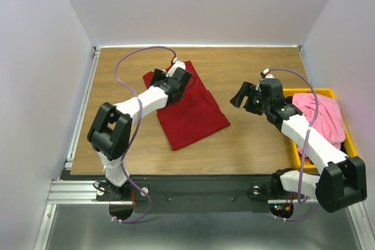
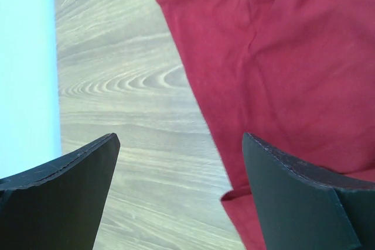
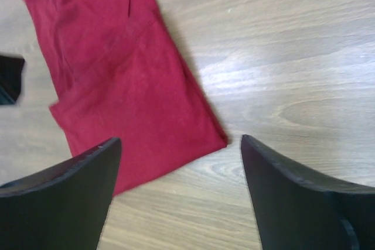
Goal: Fold and stack the t-shirts
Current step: Fold the tshirt
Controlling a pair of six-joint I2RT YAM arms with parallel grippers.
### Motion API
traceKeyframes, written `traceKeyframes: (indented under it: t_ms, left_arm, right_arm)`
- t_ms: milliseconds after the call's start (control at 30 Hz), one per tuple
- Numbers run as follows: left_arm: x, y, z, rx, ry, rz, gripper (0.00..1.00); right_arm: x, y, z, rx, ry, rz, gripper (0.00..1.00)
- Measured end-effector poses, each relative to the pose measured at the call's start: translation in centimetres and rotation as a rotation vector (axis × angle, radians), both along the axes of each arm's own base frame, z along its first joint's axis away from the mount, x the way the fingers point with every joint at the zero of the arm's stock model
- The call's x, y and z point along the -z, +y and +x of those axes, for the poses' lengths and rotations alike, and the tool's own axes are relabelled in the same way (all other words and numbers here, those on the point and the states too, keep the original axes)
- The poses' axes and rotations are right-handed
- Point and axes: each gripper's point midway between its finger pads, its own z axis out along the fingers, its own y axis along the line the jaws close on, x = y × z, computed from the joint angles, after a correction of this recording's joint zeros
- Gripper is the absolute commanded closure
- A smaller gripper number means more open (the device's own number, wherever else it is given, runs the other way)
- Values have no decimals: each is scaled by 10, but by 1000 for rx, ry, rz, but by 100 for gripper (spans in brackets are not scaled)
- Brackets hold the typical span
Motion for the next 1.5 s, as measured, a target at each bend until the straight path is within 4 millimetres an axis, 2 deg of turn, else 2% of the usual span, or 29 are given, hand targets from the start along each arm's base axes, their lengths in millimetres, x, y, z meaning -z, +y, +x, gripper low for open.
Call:
traceKeyframes:
  t_ms: [100,167,233,300,400,433,467,500,567,600,700,867,1067,1200,1300,1367,1433,1500]
  left_arm:
    - [-13,-13,-4,-4,-18,-128,2]
    - [-24,-23,-19,2,-18,-267,2]
    - [-34,-27,-37,10,-33,-398,1]
    - [-46,-32,-68,33,-47,-594,1]
    - [-45,-43,-101,67,-30,-816,2]
    - [-37,-47,-112,74,-11,-884,3]
    - [-25,-51,-122,76,27,-935,16]
    - [-15,-55,-128,73,58,-966,23]
    - [21,-63,-146,48,171,-1011,30]
    - [33,-64,-152,33,206,-1017,33]
    - [66,-68,-174,-11,319,-1032,36]
    - [92,-74,-199,-64,381,-1106,42]
    - [94,-76,-203,-103,327,-1253,42]
    - [92,-74,-204,-127,314,-1276,42]
    - [89,-65,-204,-159,301,-1234,41]
    - [80,-58,-196,-175,282,-1182,41]
    - [60,-55,-177,-175,230,-1166,41]
    - [37,-48,-146,-178,150,-1161,41]
  right_arm:
    - [11,13,-5,-79,44,25,27]
    - [22,24,-8,-141,89,52,32]
    - [30,34,-10,-196,121,84,41]
    - [35,48,-11,-266,137,134,50]
    - [36,65,-10,-351,134,198,63]
    - [38,70,-9,-380,133,220,66]
    - [39,74,-9,-402,130,238,68]
    - [40,79,-9,-428,127,260,70]
    - [43,86,-10,-470,124,297,74]
    - [44,88,-11,-482,124,311,75]
    - [54,95,-16,-520,120,361,80]
    - [89,93,-29,-495,174,392,91]
    - [138,78,-45,-398,244,368,94]
    - [137,73,-38,-361,207,364,92]
    - [122,74,-28,-358,158,362,89]
    - [98,81,-6,-376,98,368,88]
    - [66,90,21,-405,13,382,88]
    - [39,99,43,-432,-55,397,88]
